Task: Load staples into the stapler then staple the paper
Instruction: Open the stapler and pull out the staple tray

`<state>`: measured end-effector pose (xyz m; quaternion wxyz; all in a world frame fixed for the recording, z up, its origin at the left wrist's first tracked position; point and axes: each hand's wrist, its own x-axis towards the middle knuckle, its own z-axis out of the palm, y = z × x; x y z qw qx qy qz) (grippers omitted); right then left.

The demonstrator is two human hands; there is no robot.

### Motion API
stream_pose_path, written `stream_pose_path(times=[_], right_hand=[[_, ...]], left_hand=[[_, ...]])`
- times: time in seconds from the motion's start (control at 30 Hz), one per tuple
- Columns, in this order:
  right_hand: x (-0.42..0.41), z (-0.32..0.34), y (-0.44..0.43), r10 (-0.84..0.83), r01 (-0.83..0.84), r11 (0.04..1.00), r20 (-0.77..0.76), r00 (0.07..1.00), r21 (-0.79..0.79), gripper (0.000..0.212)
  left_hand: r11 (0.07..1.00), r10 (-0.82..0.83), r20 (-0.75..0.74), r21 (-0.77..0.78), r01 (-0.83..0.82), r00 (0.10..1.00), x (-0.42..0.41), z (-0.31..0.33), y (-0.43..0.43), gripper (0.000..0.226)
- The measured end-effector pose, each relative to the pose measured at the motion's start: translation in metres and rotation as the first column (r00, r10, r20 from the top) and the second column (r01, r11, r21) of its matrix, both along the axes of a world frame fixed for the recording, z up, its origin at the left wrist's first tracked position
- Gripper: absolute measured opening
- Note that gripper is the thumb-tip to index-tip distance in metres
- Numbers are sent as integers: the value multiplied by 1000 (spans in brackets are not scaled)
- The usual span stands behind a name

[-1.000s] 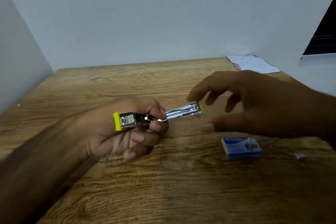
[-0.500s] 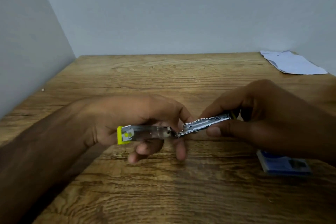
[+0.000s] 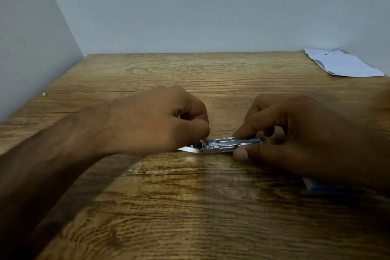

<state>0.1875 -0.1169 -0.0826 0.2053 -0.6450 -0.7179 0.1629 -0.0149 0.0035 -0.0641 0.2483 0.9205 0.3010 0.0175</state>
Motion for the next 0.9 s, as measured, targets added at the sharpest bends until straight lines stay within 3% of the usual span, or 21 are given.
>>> stream_pose_path(times=[0.17,0.37,0.5,0.9], right_hand=[[0,-3,1,-11,11,1000,8,1000,-13,37],[20,7,3,44,-46,997,-26,999,-70,53],[39,17,-2,29,-25,999,-147,989,32,40],[48,26,-10,46,-58,996,-167,985,-65,38]], left_hand=[[1000,6,44,13,-7,999,1,-5,0,36],[999,-33,95,25,31,995,2,-8,-1,28],[998,-53,121,49,47,991,3,-10,-4,26],[998,-30,164,57,21,986,7,-10,-13,38]])
